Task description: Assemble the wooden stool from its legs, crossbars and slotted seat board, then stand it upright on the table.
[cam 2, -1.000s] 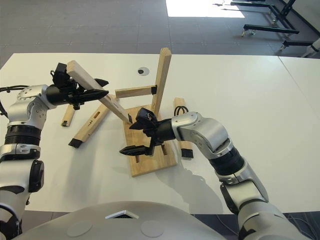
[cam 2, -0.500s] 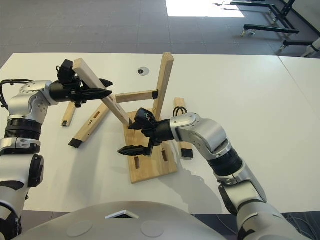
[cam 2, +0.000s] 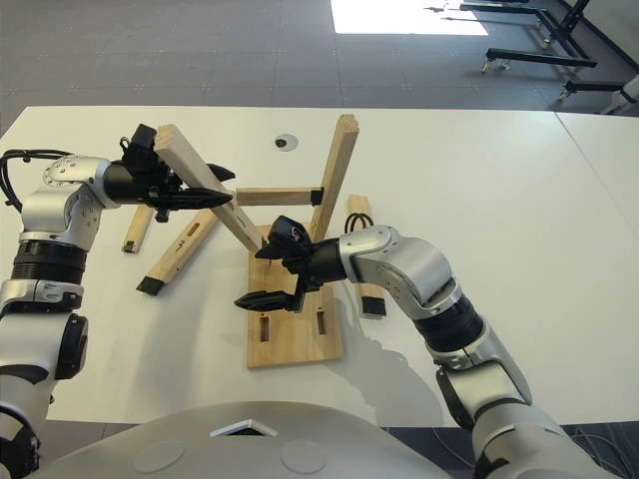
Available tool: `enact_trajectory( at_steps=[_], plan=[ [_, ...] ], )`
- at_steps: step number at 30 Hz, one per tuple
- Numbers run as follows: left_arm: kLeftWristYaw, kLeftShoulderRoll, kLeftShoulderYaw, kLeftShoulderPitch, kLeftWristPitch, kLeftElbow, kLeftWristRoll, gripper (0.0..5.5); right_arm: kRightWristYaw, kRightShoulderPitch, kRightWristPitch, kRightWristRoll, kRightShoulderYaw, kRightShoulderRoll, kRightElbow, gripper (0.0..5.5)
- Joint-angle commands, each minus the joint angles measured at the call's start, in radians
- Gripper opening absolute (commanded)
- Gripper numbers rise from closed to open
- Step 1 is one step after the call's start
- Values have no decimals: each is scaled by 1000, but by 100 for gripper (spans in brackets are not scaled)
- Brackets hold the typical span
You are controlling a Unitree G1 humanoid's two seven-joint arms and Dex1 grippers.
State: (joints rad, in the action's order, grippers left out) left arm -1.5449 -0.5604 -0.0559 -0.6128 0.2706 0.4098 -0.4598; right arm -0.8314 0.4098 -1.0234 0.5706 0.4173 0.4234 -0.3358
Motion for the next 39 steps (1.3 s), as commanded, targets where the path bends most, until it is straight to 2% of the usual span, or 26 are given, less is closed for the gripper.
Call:
enact_trajectory(
  at_steps=[1,28,39],
  plan=[
    [6,-29,-23,18,0,8,48,202,11,-7,-4,3,-2,1,-19,540],
    [21,-57,-55,-12,-15,18,72,202,-64,96,94,32,-90,21,-51,540],
    [48,-53,-38,-44,-4,63,67,202,-203,132,163,122,-176,92,-141,540]
  ],
)
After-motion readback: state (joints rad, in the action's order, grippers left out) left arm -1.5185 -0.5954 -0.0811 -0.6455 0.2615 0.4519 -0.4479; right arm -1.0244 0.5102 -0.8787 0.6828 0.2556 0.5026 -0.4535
